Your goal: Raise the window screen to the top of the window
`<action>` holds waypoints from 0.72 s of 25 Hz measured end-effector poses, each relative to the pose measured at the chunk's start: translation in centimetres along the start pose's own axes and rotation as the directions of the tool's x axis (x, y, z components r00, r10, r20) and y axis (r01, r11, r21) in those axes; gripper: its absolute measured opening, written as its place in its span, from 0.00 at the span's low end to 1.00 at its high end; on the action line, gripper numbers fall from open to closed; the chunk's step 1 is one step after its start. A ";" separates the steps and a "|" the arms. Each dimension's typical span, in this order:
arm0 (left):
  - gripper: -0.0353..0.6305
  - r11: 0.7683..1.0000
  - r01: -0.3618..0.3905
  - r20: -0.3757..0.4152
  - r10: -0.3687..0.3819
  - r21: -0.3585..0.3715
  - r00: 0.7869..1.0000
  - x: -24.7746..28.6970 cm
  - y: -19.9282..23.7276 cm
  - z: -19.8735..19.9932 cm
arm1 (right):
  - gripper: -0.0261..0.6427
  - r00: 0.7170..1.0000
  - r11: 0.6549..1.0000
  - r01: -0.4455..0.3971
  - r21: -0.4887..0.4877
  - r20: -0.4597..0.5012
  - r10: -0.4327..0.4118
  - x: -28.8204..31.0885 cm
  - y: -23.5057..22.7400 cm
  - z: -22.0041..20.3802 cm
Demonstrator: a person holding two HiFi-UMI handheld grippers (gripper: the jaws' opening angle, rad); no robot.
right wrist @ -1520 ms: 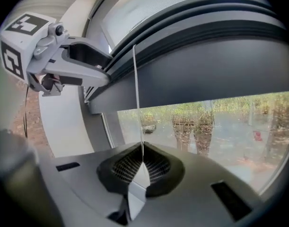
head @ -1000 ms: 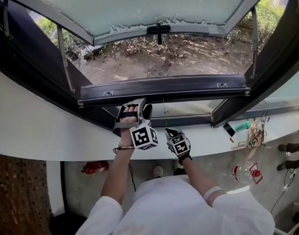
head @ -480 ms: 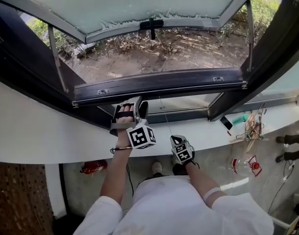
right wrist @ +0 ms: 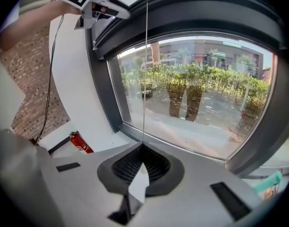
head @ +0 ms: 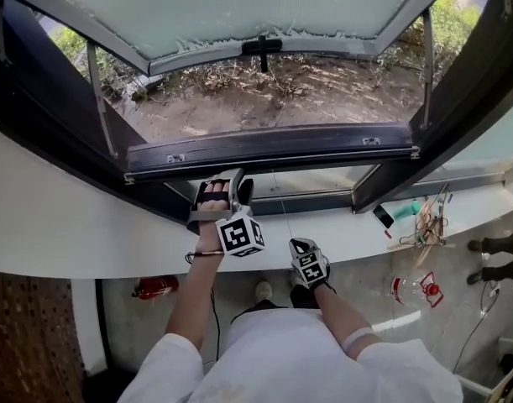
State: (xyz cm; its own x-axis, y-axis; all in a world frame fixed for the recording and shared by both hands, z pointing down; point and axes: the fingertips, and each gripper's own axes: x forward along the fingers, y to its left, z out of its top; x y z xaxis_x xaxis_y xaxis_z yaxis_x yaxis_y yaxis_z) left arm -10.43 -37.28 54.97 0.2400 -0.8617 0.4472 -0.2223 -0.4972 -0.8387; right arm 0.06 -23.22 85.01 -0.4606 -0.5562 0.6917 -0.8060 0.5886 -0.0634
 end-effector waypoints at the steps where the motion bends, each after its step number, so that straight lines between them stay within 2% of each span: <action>1: 0.30 1.000 -0.007 0.012 0.007 -0.020 1.000 0.0 0.1 0.0 | 0.04 1.000 1.000 0.003 -0.002 0.001 -0.003 -0.1 -0.3 0.0; 5: 0.30 0.992 -0.018 0.080 0.028 -0.129 0.996 -0.3 0.1 0.4 | 0.04 1.000 1.000 0.008 -0.002 -0.004 -0.008 -0.9 -0.9 -0.4; 9: 0.30 0.981 -0.059 0.101 0.079 -0.182 0.992 -0.9 0.7 0.7 | 0.04 1.000 1.000 -0.001 -0.008 -0.002 0.001 -1.3 -0.3 -0.3; 13: 0.30 0.955 -0.084 0.123 0.123 -0.283 0.985 -2.3 1.3 0.8 | 0.04 1.000 1.000 0.006 -0.021 0.004 -0.006 -1.7 -0.9 -0.1; 14: 0.30 0.939 -0.078 0.138 0.131 -0.335 0.982 -2.7 1.4 0.9 | 0.04 1.000 1.000 0.008 -0.018 0.006 -0.008 -1.9 -1.2 -0.1; 15: 0.30 0.912 -0.066 0.155 0.140 -0.406 0.978 -3.0 1.4 0.9 | 0.04 1.000 1.000 0.008 -0.014 0.008 -0.008 -2.0 -1.4 0.0; 16: 0.30 0.870 -0.049 0.172 0.152 -0.490 0.973 -3.3 1.5 0.9 | 0.04 1.000 1.000 0.008 -0.013 0.012 -0.007 -2.1 -1.5 0.0; 17: 0.30 0.814 -0.028 0.183 0.163 -0.580 0.969 -3.6 1.5 0.6 | 0.04 1.000 1.000 0.008 -0.018 0.016 -0.008 -2.2 -1.5 0.0; 18: 0.30 0.744 -0.003 0.190 0.174 -0.669 0.966 -3.9 1.6 0.3 | 0.04 1.000 0.999 0.011 -0.030 0.022 -0.011 -2.3 -1.4 0.1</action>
State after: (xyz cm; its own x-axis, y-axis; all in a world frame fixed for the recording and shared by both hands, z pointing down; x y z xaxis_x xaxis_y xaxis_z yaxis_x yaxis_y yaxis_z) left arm -11.45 -34.69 51.80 0.3726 -0.8998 0.2271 -0.7978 -0.4355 -0.4169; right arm 2.20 -22.83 83.42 -0.4599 -0.5749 0.6767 -0.7997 0.5994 -0.0343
